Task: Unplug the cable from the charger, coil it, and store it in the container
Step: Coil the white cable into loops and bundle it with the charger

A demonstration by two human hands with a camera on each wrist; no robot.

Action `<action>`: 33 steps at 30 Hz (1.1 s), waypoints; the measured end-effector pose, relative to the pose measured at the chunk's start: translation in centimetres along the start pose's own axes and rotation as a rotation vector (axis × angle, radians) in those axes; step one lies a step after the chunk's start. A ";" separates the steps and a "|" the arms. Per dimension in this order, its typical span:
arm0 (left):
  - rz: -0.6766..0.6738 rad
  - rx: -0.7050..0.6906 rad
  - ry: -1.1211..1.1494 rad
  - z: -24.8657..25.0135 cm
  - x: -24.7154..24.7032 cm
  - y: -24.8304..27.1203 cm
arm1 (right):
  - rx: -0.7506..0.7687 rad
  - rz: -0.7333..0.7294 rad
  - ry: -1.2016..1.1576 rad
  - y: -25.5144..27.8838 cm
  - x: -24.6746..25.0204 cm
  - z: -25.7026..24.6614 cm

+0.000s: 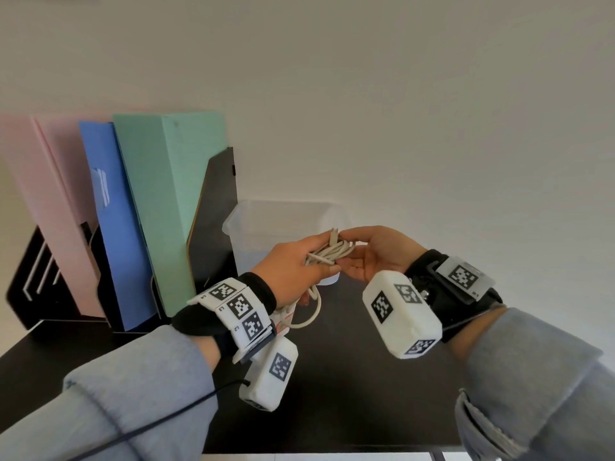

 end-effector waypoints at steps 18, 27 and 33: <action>-0.049 0.003 -0.057 0.1 -0.1 -0.4 | 0.776 0.441 0.933 1.7 -1.3 -5.4; -0.062 0.047 -0.020 0.1 0.1 -1.0 | 0.535 0.566 0.303 -0.5 3.2 -4.8; -0.024 0.068 0.052 0.0 1.3 -1.1 | 0.544 0.375 0.265 -0.7 1.6 -4.9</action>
Point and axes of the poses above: each hand's wrist, its own y-axis away from the middle knuckle, its own x-axis out of the back of the hand, z = x × y, the point moved 8 cm from there along -y, towards the middle knuckle, and after that the axes turned 9 degrees about y, right-handed, at the moved point
